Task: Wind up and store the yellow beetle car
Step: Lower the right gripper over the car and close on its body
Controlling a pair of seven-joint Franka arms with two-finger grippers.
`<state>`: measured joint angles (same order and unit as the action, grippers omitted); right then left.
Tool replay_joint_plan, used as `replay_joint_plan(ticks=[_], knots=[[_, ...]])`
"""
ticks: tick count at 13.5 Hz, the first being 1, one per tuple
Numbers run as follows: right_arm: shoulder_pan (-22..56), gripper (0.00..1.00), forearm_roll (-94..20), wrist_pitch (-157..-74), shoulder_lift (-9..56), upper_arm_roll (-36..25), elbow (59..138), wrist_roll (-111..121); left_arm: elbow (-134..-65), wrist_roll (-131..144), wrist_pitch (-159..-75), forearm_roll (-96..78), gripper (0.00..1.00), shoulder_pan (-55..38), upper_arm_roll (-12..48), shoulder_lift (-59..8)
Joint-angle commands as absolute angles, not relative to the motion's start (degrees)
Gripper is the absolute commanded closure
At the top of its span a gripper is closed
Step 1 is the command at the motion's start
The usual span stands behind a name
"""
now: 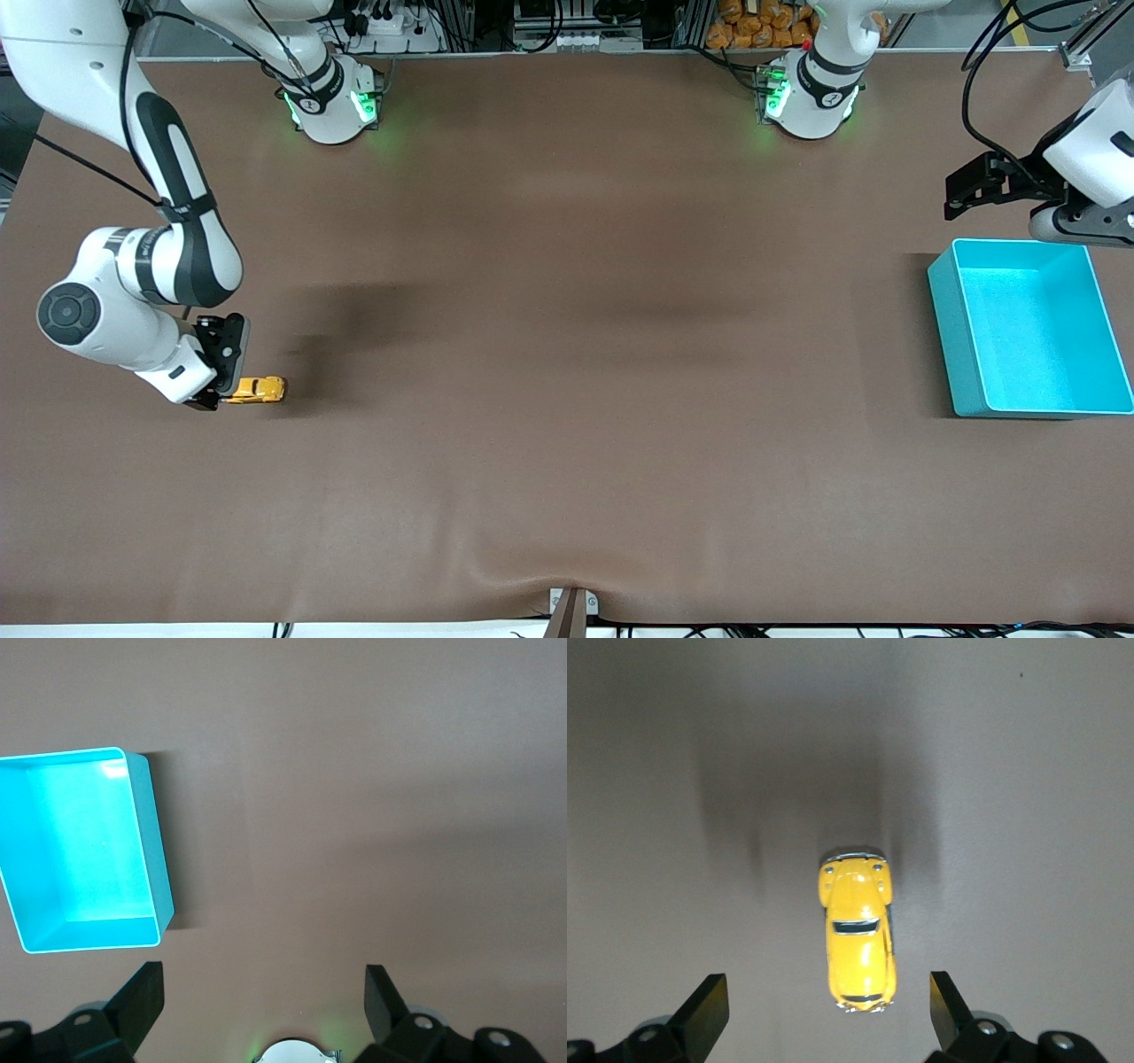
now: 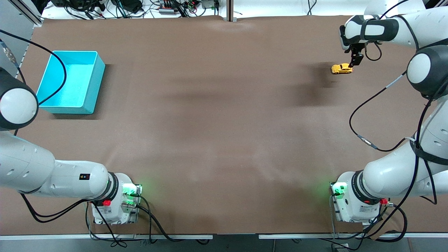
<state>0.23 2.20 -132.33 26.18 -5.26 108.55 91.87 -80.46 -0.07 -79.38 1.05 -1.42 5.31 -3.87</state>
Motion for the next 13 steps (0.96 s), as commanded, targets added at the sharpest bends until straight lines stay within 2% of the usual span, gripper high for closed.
replay_joint_plan(ticks=[1, 8, 13], knots=[[-0.7, 0.00, 2.4, -133.4, 30.0, -5.3, 105.6, 93.6, -80.6, -0.5, -79.0, 0.6, 0.00, -0.9, 5.1, -3.2], [-2.5, 0.00, 1.1, -138.2, 34.5, -5.1, 105.6, 93.6, -80.6, -0.1, -79.0, 0.5, 0.00, -1.0, 5.0, -3.3], [-2.4, 0.00, -1.2, -138.2, 35.2, -4.7, 105.6, 94.1, -80.6, -0.3, -79.0, 0.4, 0.00, -1.0, 4.9, -3.4]])
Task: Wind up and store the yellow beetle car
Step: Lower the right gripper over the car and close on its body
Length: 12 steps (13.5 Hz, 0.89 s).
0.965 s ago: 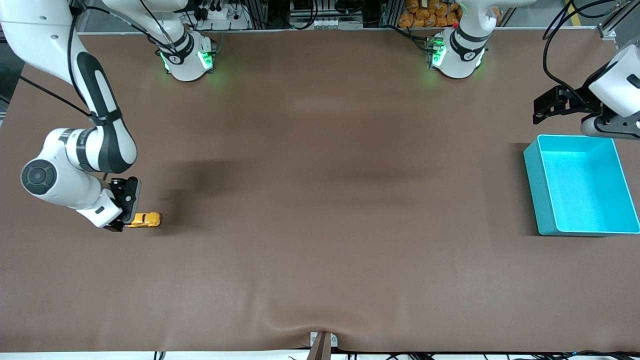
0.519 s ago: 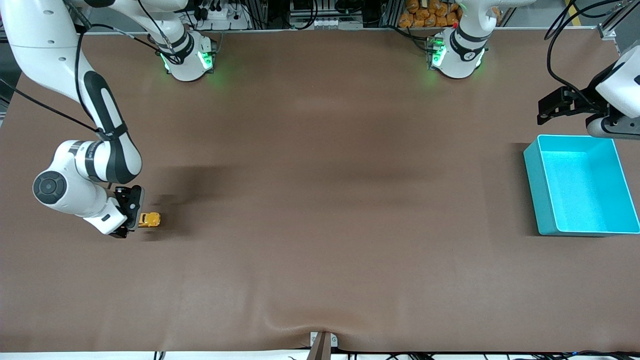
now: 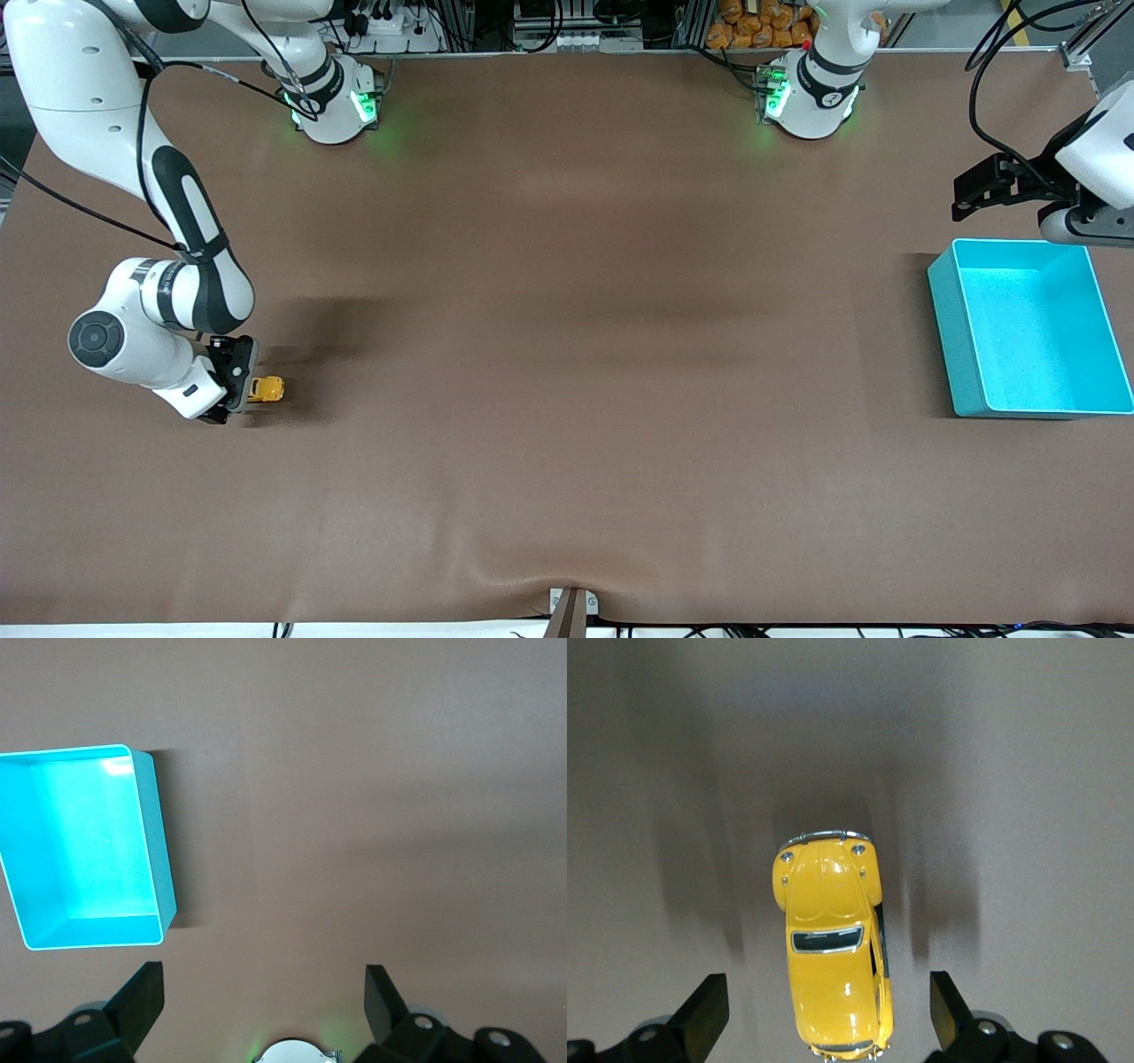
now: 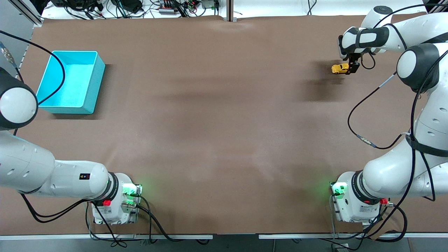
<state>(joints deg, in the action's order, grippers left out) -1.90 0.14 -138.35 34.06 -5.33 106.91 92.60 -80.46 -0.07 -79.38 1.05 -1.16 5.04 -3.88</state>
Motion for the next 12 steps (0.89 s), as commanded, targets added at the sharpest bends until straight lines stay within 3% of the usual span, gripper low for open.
replay_joint_plan(ticks=[1, 2, 3, 4, 5, 6, 7, 12], knots=[[-2.3, 0.00, -1.2, -138.2, 35.2, -4.7, 105.6, 94.3, -80.6, -0.2, -79.0, 0.4, 0.00, -0.9, 5.0, -3.4], [-2.3, 0.00, -1.2, -138.3, 35.2, -4.7, 105.6, 94.9, -80.6, -0.3, -79.0, 0.5, 0.00, -1.0, 4.9, -3.4], [-2.2, 0.21, -1.2, -138.3, 35.2, -4.6, 105.6, 95.8, -80.6, -0.2, -79.0, 0.5, 0.00, -1.0, 4.9, -3.4], [-2.5, 0.53, -1.2, -138.3, 35.2, -3.9, 105.6, 96.1, -80.7, -0.1, -79.0, 0.5, 0.00, -1.0, 5.0, -3.4], [-2.5, 0.77, -1.2, -138.3, 35.2, -3.5, 105.6, 96.4, -80.7, 0.0, -79.0, 0.5, 0.00, -1.0, 5.0, -3.4], [-2.2, 0.94, -1.1, -138.3, 35.1, -3.5, 105.6, 97.7, -80.7, 0.1, -79.0, 0.5, 0.00, -1.1, 5.0, -3.4], [-2.5, 1.00, -1.1, -138.4, 35.1, -3.5, 105.6, 99.0, -80.7, 0.1, -79.0, 0.5, 0.00, -1.1, 5.0, -3.4], [-3.2, 1.00, -1.1, -139.7, 35.2, -3.6, 105.7, 99.7, -80.8, 0.2, -79.0, 0.5, 0.00, -1.1, 5.0, -3.4]])
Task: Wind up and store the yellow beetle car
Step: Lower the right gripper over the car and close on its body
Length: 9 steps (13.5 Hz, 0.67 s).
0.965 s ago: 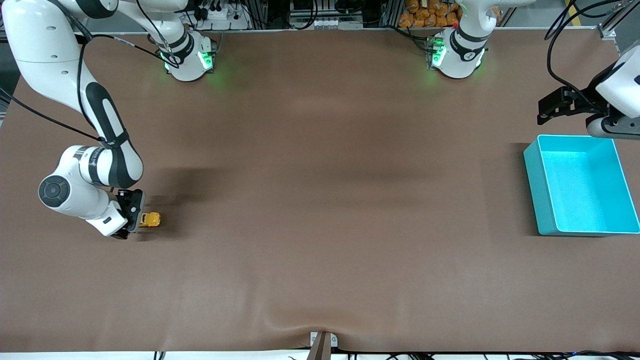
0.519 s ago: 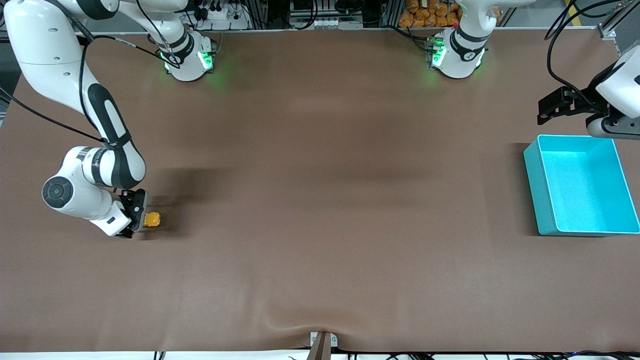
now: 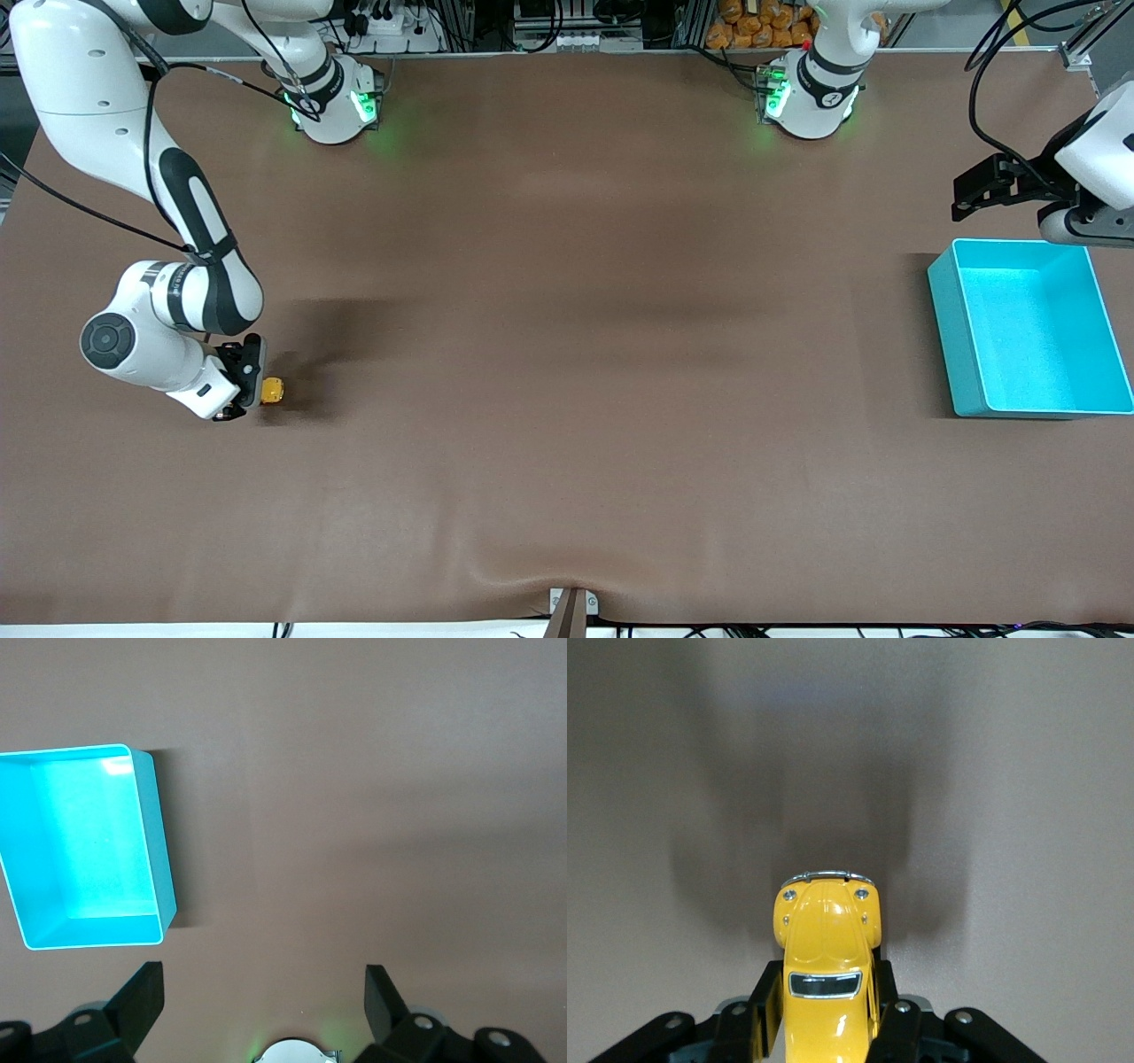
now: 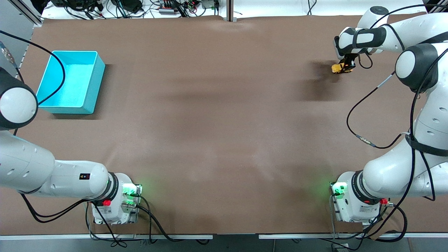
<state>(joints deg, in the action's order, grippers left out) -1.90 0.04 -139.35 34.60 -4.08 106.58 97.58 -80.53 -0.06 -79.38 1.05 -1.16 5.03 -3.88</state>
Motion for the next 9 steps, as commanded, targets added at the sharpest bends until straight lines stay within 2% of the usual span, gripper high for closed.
replay_joint_plan(ticks=[1, 9], knots=[[-3.5, 1.00, -1.1, -139.7, 35.2, -3.6, 105.8, 100.1, -80.8, 0.2, -79.0, 0.5, 0.00, -1.1, 5.0, -3.4], [-9.9, 1.00, -1.2, -139.7, 36.6, -3.5, 105.3, 104.9, -80.8, 1.0, -79.0, 0.6, 0.00, -1.2, 5.0, -3.5]])
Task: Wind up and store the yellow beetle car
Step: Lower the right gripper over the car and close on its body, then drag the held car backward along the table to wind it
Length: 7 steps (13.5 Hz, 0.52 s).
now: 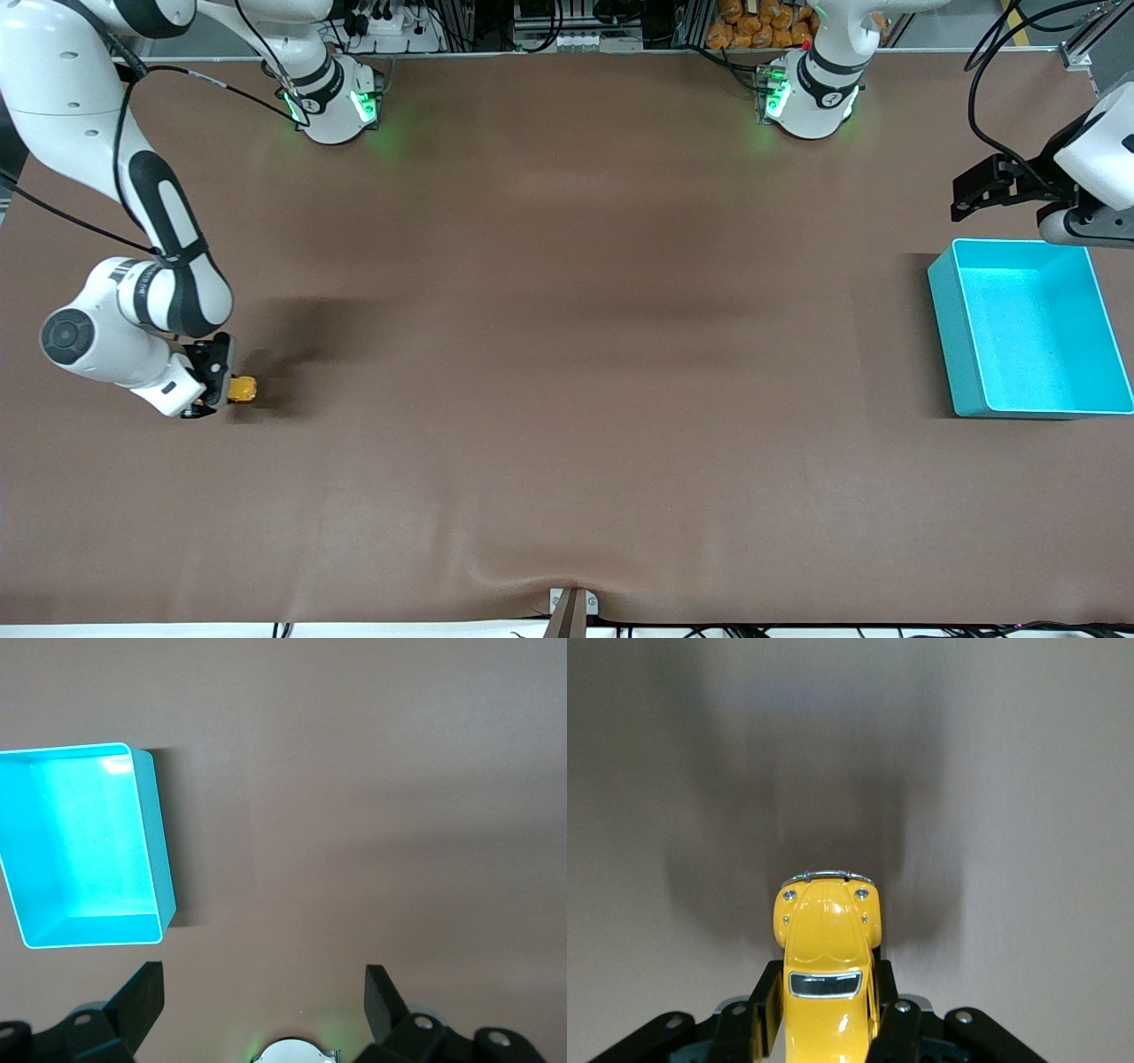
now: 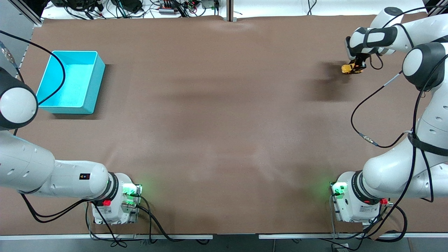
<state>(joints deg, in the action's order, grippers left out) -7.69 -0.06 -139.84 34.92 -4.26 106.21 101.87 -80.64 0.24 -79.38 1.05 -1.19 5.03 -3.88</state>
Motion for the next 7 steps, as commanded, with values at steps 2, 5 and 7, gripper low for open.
replay_joint_plan(ticks=[2, 5, 7], knots=[[-11.8, 1.00, -1.2, -139.7, 37.2, -3.5, 104.6, 106.9, -80.8, 1.5, -79.0, 0.6, 0.00, -1.1, 5.1, -3.4], [-14.9, 1.00, -1.2, -139.1, 38.9, -3.5, 102.6, 111.5, -80.7, 1.5, -79.0, 0.3, 0.00, -1.1, 5.0, -3.3], [-16.2, 1.00, -1.2, -139.0, 39.0, -3.5, 102.3, 113.0, -80.8, 1.0, -79.1, 0.4, 0.00, -1.1, 5.1, -3.3]])
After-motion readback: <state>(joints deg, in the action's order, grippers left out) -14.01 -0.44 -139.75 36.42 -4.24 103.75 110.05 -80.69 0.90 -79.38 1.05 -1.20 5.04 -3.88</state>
